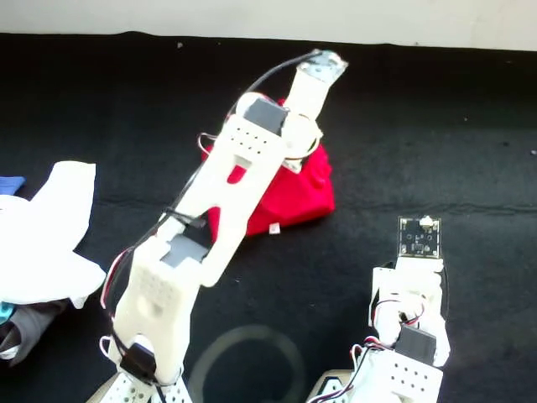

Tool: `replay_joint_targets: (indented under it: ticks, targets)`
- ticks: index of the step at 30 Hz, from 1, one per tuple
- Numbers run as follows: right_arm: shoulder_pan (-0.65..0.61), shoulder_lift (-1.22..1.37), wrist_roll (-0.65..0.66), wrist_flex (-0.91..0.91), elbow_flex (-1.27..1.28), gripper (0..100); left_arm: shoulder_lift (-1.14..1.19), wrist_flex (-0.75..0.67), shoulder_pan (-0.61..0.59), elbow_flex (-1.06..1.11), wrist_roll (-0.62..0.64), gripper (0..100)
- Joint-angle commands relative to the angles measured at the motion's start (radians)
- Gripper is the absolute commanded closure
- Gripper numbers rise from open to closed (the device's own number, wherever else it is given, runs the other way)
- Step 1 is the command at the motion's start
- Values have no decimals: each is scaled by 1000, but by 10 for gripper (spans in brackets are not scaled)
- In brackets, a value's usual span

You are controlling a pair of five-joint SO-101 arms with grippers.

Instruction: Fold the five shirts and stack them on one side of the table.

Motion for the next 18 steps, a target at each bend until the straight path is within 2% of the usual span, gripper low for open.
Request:
replay_joint_targets:
  ticks: [1, 7, 11, 16, 18]
  targets:
    - [13, -8, -9, -8, 148, 992, 21, -61, 28, -42, 6, 992]
    - [13, -8, -9, -8, 148, 992, 58, -181, 28, -42, 6, 986]
    - [12, -8, -9, -8, 150, 992, 61, -193, 30, -42, 6, 974]
    - [12, -8, -9, -8, 150, 992, 50, -186, 19, -42, 6, 803]
    - [12, -8, -9, -8, 150, 992, 47, -166, 8, -47, 11, 784]
